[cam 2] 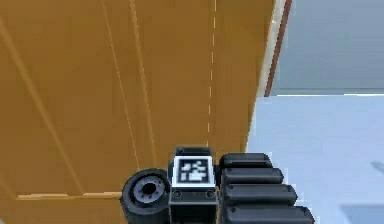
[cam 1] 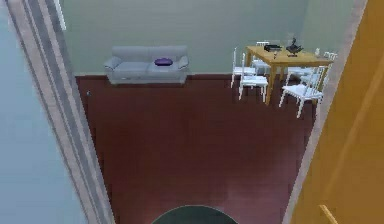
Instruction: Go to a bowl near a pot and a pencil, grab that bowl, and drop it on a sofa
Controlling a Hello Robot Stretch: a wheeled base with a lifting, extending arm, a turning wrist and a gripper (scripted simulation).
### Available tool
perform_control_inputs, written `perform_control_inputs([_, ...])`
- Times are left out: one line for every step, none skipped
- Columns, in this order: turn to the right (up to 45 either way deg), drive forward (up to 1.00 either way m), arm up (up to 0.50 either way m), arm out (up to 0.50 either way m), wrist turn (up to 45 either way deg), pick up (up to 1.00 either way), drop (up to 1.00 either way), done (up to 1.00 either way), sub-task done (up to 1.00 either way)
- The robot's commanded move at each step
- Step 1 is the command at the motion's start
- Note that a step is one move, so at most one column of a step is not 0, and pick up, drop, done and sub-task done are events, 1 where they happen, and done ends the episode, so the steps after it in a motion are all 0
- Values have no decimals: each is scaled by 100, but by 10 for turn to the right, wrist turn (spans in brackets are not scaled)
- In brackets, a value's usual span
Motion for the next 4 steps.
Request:
perform_control_inputs([0, 50, 0, 0, 0, 0, 0, 0, 0])
perform_control_inputs([-150, 0, 0, 0, 0, 0, 0, 0, 0])
perform_control_inputs([0, 100, 0, 0, 0, 0, 0, 0, 0])
perform_control_inputs([-30, 0, 0, 0, 0, 0, 0, 0, 0])
